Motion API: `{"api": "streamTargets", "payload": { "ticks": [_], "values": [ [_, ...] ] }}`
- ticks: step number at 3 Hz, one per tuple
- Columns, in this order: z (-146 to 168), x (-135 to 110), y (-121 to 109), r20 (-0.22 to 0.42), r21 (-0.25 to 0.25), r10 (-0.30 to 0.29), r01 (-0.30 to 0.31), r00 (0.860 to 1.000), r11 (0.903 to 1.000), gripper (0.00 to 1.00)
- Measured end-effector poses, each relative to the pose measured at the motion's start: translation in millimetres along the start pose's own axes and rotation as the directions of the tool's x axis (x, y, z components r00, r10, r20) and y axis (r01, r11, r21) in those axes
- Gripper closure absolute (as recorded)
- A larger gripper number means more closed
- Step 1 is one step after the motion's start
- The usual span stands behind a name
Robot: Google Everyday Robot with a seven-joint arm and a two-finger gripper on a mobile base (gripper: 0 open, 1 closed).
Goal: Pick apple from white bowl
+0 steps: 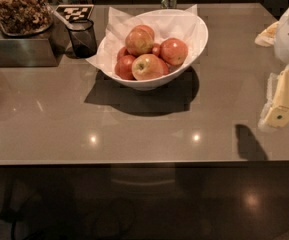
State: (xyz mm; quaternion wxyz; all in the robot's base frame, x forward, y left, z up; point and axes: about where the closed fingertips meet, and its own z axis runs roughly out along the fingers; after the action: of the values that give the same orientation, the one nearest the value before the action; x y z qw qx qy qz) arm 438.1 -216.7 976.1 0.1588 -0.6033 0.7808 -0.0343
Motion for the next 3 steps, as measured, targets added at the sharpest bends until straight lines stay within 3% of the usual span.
{"api": "streamTargets", "payload": {
  "ticks": [1, 2, 3],
  "values": [
    [0.0, -0.1, -0.1, 0.000, 0.000, 0.000, 0.000, 1.000, 1.0000, 0.00],
    [-1.4, -15.5, -17.2, 0.054, 0.010, -0.026, 0.025, 0.998, 0.9996, 0.00],
    [-1.0, -54.5, -50.5, 0.170, 0.011, -0.082, 0.081, 0.982, 0.9966, 0.00]
  ]
}}
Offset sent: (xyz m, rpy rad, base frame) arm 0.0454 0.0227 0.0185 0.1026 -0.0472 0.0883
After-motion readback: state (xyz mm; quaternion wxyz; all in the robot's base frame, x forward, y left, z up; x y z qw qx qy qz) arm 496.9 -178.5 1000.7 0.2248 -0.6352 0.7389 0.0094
